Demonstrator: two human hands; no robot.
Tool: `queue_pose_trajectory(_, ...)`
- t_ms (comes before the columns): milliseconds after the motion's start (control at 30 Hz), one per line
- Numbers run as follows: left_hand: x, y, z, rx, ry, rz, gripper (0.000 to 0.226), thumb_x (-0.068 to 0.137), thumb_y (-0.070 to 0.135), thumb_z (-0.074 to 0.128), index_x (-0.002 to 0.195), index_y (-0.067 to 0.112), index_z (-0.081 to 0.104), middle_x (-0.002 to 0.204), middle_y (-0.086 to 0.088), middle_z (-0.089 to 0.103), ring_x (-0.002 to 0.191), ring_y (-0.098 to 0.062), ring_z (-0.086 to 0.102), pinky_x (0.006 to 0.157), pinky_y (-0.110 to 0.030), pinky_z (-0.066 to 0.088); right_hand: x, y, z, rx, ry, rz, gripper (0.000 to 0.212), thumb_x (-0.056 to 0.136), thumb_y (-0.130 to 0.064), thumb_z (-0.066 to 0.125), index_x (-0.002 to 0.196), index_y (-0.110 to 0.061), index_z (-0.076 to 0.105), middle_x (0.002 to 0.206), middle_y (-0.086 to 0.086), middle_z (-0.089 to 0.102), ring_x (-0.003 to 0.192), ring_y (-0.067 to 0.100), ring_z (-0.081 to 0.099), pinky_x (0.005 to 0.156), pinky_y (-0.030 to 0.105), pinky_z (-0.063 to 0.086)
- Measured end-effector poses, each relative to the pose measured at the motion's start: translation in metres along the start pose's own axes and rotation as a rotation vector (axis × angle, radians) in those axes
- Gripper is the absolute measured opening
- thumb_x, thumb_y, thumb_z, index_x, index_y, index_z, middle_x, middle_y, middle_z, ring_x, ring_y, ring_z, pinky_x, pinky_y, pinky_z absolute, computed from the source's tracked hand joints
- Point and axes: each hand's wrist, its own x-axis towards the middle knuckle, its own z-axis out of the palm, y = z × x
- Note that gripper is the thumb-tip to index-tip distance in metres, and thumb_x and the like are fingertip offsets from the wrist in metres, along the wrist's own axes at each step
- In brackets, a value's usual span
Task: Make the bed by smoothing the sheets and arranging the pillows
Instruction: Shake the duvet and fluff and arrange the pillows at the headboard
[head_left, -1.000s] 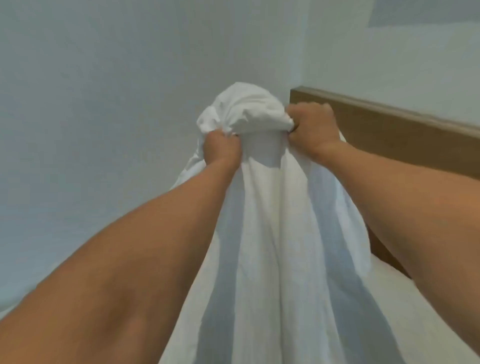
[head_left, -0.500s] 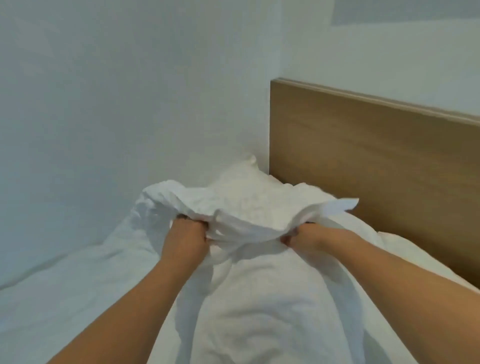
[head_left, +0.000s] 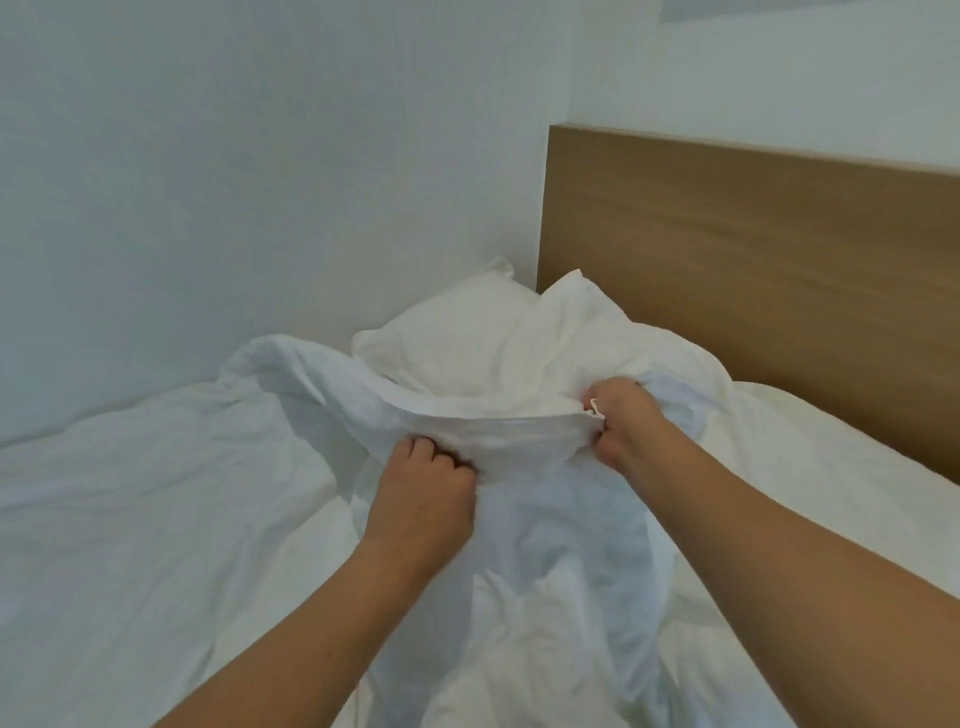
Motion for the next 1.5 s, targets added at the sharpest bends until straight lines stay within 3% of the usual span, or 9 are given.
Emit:
queue_pose_trajectory(200, -0.039, 0.006, -0.035, 0.106, 0.217, -0.185, 0.054, 0.068, 0.036, 0.076, 0.107, 0.007, 0.053, 0.117, -0.019, 0.050, 0.111, -0.040, 0.048, 0.100, -0.051, 0.035, -0.065, 0.019, -0.064, 0.178, -0.016, -0.149, 0.035, 0.088, 0.001, 0.043, 0.103, -0.021, 0.067, 0.097, -0.001, 0.067, 0.089, 0.018, 0.060, 0.093, 0.035, 0.049)
queue_pose_trajectory(300, -0.027, 0.011, -0.050, 0.063, -0.102, -0.243, 0.086, 0.070, 0.052, 0.072, 0.140, 0.021, 0.033, 0.151, -0.010, 0.029, 0.145, -0.033, 0.017, 0.117, -0.053, 0.005, -0.094, 0.022, -0.092, 0.099, -0.029, -0.228, 0.038, 0.089, 0.001, 0.044, 0.113, -0.020, 0.065, 0.107, 0.002, 0.069, 0.100, 0.022, 0.064, 0.091, 0.039, 0.053)
queue_pose_trajectory(433, -0.032, 0.042, -0.050, -0.028, -0.511, -0.196, 0.015, 0.094, 0.039, 0.045, 0.098, 0.026, 0.052, 0.109, -0.001, 0.058, 0.114, -0.024, 0.054, 0.117, -0.045, 0.016, -0.121, 0.035, -0.124, 0.059, -0.037, -0.267, 0.045, 0.090, 0.004, 0.042, 0.126, -0.019, 0.056, 0.111, 0.004, 0.065, 0.103, 0.024, 0.062, 0.090, 0.039, 0.054)
queue_pose_trajectory(633, -0.071, 0.075, -0.060, -0.162, -0.625, -0.172, 0.025, 0.094, 0.027, 0.039, 0.077, 0.014, 0.050, 0.079, 0.001, 0.055, 0.076, -0.020, 0.054, 0.061, -0.029, 0.037, -0.142, 0.042, -0.159, 0.106, -0.041, -0.255, 0.045, 0.084, 0.009, 0.041, 0.119, -0.014, 0.057, 0.096, 0.005, 0.063, 0.083, 0.021, 0.060, 0.068, 0.033, 0.056)
queue_pose_trajectory(833, -0.083, 0.078, -0.080, -0.328, -0.367, -0.285, 0.034, 0.099, 0.035, 0.037, 0.077, 0.013, 0.051, 0.079, -0.003, 0.061, 0.075, -0.023, 0.057, 0.067, -0.036, 0.044, -0.147, 0.042, -0.170, 0.167, -0.108, -0.177, 0.015, 0.088, -0.017, 0.056, 0.102, -0.017, 0.061, 0.099, 0.005, 0.068, 0.089, 0.024, 0.065, 0.086, 0.045, 0.055)
queue_pose_trajectory(1000, -0.090, 0.077, -0.079, -0.451, -0.400, -0.360, 0.034, 0.097, 0.053, 0.040, 0.088, 0.024, 0.054, 0.091, 0.006, 0.061, 0.089, -0.022, 0.059, 0.075, -0.034, 0.043, -0.153, 0.051, -0.162, -0.421, -0.322, 0.056, 0.036, 0.092, -0.037, 0.047, 0.102, -0.007, 0.063, 0.103, 0.017, 0.071, 0.096, 0.034, 0.069, 0.090, 0.048, 0.051)
queue_pose_trajectory(1167, -0.109, 0.090, -0.080, -0.495, -0.793, -0.321, 0.059, 0.084, 0.063, 0.059, 0.130, 0.026, 0.055, 0.121, 0.004, 0.061, 0.102, -0.016, 0.057, 0.088, -0.027, 0.043, -0.153, 0.041, -0.145, -0.359, -0.134, -0.120, 0.016, 0.090, -0.019, 0.050, 0.101, -0.013, 0.058, 0.102, 0.008, 0.061, 0.097, 0.026, 0.059, 0.087, 0.044, 0.052)
queue_pose_trajectory(1367, -0.070, 0.103, -0.114, -0.657, -0.558, -0.446, 0.019, 0.094, 0.037, 0.058, 0.082, 0.023, 0.066, 0.090, 0.000, 0.069, 0.090, -0.023, 0.065, 0.073, -0.028, 0.045, -0.155, 0.001, -0.149, -0.273, -0.026, -0.571, 0.019, 0.087, -0.001, 0.050, 0.103, -0.009, 0.054, 0.081, 0.004, 0.050, 0.065, 0.013, 0.046, 0.045, 0.016, 0.040)
queue_pose_trajectory(1500, -0.048, 0.155, -0.172, -0.800, -0.638, -0.281, 0.017, 0.091, 0.047, 0.059, 0.092, 0.031, 0.065, 0.090, 0.017, 0.065, 0.084, -0.008, 0.061, 0.075, -0.025, 0.045, -0.165, -0.052, -0.184, -0.051, 0.035, -0.592, 0.010, 0.075, 0.000, 0.046, 0.078, -0.008, 0.051, 0.068, 0.004, 0.042, 0.070, 0.022, 0.044, 0.062, 0.027, 0.037)
